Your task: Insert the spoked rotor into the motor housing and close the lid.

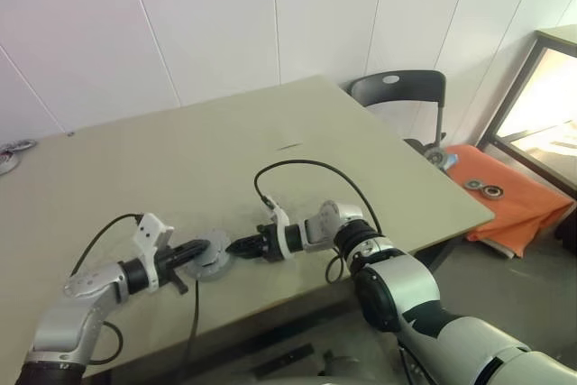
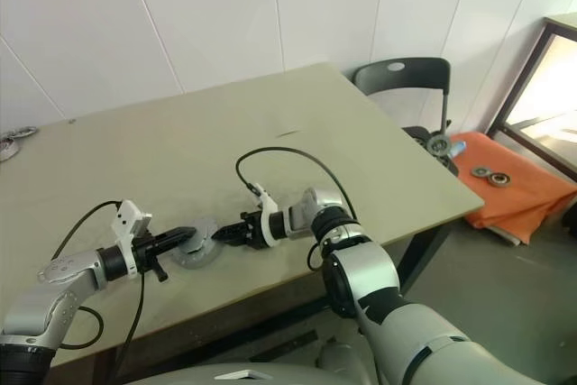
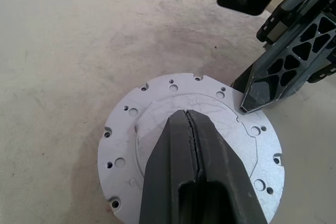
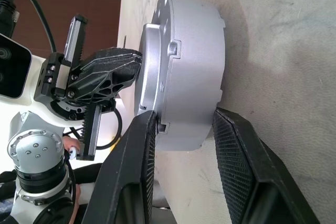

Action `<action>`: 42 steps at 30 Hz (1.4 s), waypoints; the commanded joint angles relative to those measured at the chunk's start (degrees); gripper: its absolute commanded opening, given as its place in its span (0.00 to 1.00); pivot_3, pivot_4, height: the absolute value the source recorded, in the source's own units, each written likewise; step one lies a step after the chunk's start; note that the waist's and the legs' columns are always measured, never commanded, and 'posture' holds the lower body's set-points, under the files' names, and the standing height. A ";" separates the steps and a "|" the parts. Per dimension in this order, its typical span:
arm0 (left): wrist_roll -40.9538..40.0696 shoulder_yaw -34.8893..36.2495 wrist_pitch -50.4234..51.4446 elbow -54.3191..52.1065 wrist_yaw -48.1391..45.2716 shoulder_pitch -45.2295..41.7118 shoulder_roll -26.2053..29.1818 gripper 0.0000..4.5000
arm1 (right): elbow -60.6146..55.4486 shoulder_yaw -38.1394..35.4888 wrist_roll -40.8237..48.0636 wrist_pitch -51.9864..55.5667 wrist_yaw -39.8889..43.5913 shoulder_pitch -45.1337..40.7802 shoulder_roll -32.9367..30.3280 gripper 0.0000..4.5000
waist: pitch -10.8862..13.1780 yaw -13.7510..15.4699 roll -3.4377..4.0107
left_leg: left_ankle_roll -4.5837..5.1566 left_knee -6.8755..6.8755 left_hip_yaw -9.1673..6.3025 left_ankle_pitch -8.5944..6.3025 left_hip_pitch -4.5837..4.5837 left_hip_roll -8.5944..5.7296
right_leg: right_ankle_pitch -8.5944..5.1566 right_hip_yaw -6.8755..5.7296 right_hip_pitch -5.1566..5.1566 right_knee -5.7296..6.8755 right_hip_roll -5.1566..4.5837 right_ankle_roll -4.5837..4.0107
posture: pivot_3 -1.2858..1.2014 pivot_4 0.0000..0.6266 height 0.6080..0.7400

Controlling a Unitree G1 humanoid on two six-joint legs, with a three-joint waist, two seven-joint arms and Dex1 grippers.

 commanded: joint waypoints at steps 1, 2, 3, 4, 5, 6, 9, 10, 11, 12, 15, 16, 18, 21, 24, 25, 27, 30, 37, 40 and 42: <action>3.37 -4.13 3.84 4.78 -0.54 2.88 0.78 0.00 | 1.76 -0.23 -0.57 -1.82 -1.43 -1.71 7.22 0.30 | 0.02 -0.01 -0.02 | 0.00 0.00 0.00 0.00 -0.01 0.00 | 0.00 0.00 -0.02 0.00 0.00 0.00 | 0.52 0.00 1.00; 3.01 -3.85 4.09 3.99 -0.74 3.04 1.13 0.00 | 1.74 0.05 -0.76 -1.76 -1.24 -1.70 7.17 0.30 | 0.02 -0.01 -0.03 | 0.00 0.00 0.00 0.00 -0.03 0.00 | 0.00 0.00 -0.04 0.00 0.00 0.00 | 0.52 0.00 1.00; 2.62 -3.40 4.29 3.13 -1.02 3.36 1.64 0.00 | 1.84 -0.11 -0.75 -1.64 -1.64 -1.72 7.20 0.30 | 0.03 -0.02 -0.04 | 0.01 0.00 0.00 0.00 -0.05 0.00 | 0.00 0.00 -0.07 0.00 0.00 0.00 | 0.52 0.00 1.00; 2.36 -3.10 4.42 2.56 -1.20 3.58 2.00 0.00 | 1.89 -0.22 -0.74 -1.56 -1.87 -1.74 7.23 0.30 | 0.05 -0.02 -0.07 | 0.01 0.00 0.00 0.00 -0.06 0.00 | 0.01 0.00 -0.08 0.00 0.00 0.00 | 0.52 0.00 1.00; 2.17 -2.47 4.41 2.09 -1.35 3.92 2.57 0.00 | 1.71 -1.16 0.20 -0.73 -1.55 -2.26 7.09 0.30 | 0.06 -0.02 -0.08 | 0.01 0.00 0.00 0.01 -0.07 0.00 | 0.01 0.00 -0.11 0.00 0.00 0.00 | 0.52 0.00 1.00; 1.99 -1.77 4.29 1.78 -1.42 4.21 3.08 0.00 | 1.62 -2.13 1.08 0.13 -1.42 -2.81 6.95 0.30 | 0.10 -0.02 -0.09 | 0.01 -0.01 0.00 0.01 -0.09 0.00 | 0.01 0.00 -0.13 0.00 0.00 0.00 | 0.52 0.00 1.00; 0.42 1.48 4.57 -0.19 -1.19 5.00 4.20 0.00 | 1.21 -3.77 2.35 0.81 -0.47 -3.22 6.36 0.30 | 0.37 -0.01 -0.15 | 0.02 -0.01 -0.04 0.02 -0.24 0.00 | 0.03 -0.02 -0.32 0.02 0.01 -0.01 | 0.52 0.00 1.00; -0.77 2.94 5.18 -1.45 -1.06 5.30 4.46 0.00 | 1.70 -4.20 1.95 0.02 -2.28 -2.84 6.33 0.30 | 0.49 -0.04 -0.27 | 0.03 -0.01 -0.06 0.02 -0.30 0.02 | 0.04 -0.03 -0.39 0.04 0.03 -0.02 | 0.52 0.00 1.00; -1.71 4.31 5.79 -2.83 -1.00 5.78 4.82 0.00 | 1.85 -3.95 1.42 -0.48 -2.54 -2.42 6.33 0.30 | 0.53 -0.10 -0.36 | 0.03 -0.01 -0.10 0.02 -0.43 0.03 | 0.06 -0.06 -0.52 0.04 0.05 -0.04 | 0.52 0.00 1.00; -2.30 5.20 6.24 -3.73 -1.00 6.14 5.09 0.00 | 1.93 -3.74 1.08 -0.76 -2.62 -2.19 6.37 0.30 | 0.52 -0.17 -0.38 | 0.04 0.00 -0.13 0.03 -0.61 0.04 | 0.11 -0.09 -0.67 0.04 0.06 0.00 | 0.52 0.00 1.00; -2.42 6.75 7.16 -5.65 -0.82 7.50 5.94 0.00 | 2.09 -3.70 0.66 -1.55 -3.72 -1.63 6.54 0.30 | 0.54 -0.20 -0.41 | 0.05 0.01 -0.13 0.04 -0.90 0.02 | 0.34 -0.10 -0.98 0.05 0.04 -0.01 | 0.52 0.00 1.00; -2.41 7.13 7.34 -6.07 -0.77 7.96 6.15 0.00 | 2.10 -3.55 0.48 -1.94 -4.00 -1.45 6.61 0.30 | 0.56 -0.18 -0.41 | 0.05 0.01 -0.13 0.04 -0.90 0.02 | 0.40 -0.10 -0.99 0.05 0.04 -0.08 | 0.52 0.00 1.00; -2.43 7.88 7.65 -6.26 -0.31 8.67 6.11 0.00 | 2.41 -3.44 0.06 -2.90 -5.26 -1.03 6.74 0.30 | 0.58 -0.10 -0.40 | 0.05 0.01 -0.14 0.04 -0.90 0.02 | 0.38 -0.10 -1.01 0.05 0.05 -0.08 | 0.52 0.00 1.00; -2.44 8.19 7.99 -6.45 0.16 9.12 5.66 0.00 | 2.59 -2.78 -0.80 -4.29 -6.67 -0.50 6.75 0.30 | 0.66 0.26 -0.45 | 0.05 0.06 -0.17 0.04 -0.88 0.01 | 0.28 -0.11 -1.03 0.05 0.05 -0.06 | 0.52 0.00 1.00; -2.30 7.82 7.89 -6.51 0.50 9.33 5.14 0.00 | 2.47 -1.13 -2.32 -6.11 -7.47 0.12 6.71 0.30 | 0.69 0.56 -0.43 | 0.04 0.11 -0.20 0.04 -0.84 0.00 | 0.38 -0.11 -1.10 0.05 0.05 -0.22 | 0.52 0.00 1.00; -2.34 7.71 7.96 -6.50 0.61 9.32 5.01 0.00 | 2.42 -0.55 -2.73 -6.69 -7.44 0.33 6.66 0.30 | 0.70 0.62 -0.43 | 0.04 0.12 -0.22 0.04 -0.83 -0.01 | 0.41 -0.11 -1.12 0.05 0.05 -0.23 | 0.52 0.00 1.00; -2.14 7.46 7.85 -6.08 0.78 9.38 4.66 0.00 | 2.12 0.56 -3.39 -7.69 -7.81 0.60 6.48 0.30 | 0.70 0.70 -0.40 | 0.04 0.13 -0.22 0.04 -0.80 -0.03 | 0.44 -0.11 -1.12 0.05 0.04 -0.24 | 0.52 0.00 1.00; -1.95 6.99 7.91 -6.15 0.84 9.60 4.23 0.00 | 1.81 1.01 -3.18 -9.47 -8.71 0.87 6.05 0.30 | 0.75 0.77 -0.28 | 0.03 0.13 -0.23 0.04 -0.79 -0.04 | 0.48 -0.11 -1.13 0.05 0.03 -0.25 | 0.52 0.00 1.00; -1.42 6.40 7.85 -6.12 0.81 9.49 3.65 0.00 | 2.75 -0.53 -2.33 -12.93 -11.62 1.91 4.86 0.30 | 0.99 0.97 -0.21 | 0.02 0.18 -0.30 0.06 -0.82 -0.09 | 0.63 -0.12 -1.16 0.05 0.03 -0.27 | 0.52 0.00 1.00; -1.21 6.10 7.73 -5.92 0.71 9.45 3.66 0.00 | 4.12 -5.44 1.42 -11.95 -15.70 1.74 4.42 0.30 | 1.14 1.19 -0.45 | -0.01 0.21 -0.43 0.08 -0.86 -0.09 | 0.70 -0.22 -1.15 0.05 0.04 -0.32 | 0.52 0.00 1.00; -1.05 5.86 7.65 -5.77 0.66 9.30 3.58 0.00 | 4.82 -7.92 3.40 -10.29 -18.17 1.32 4.17 0.30 | 1.19 1.49 -0.52 | -0.02 0.22 -0.45 0.08 -0.86 -0.14 | 0.72 -0.22 -1.15 0.05 0.00 -0.34 | 0.52 0.00 1.00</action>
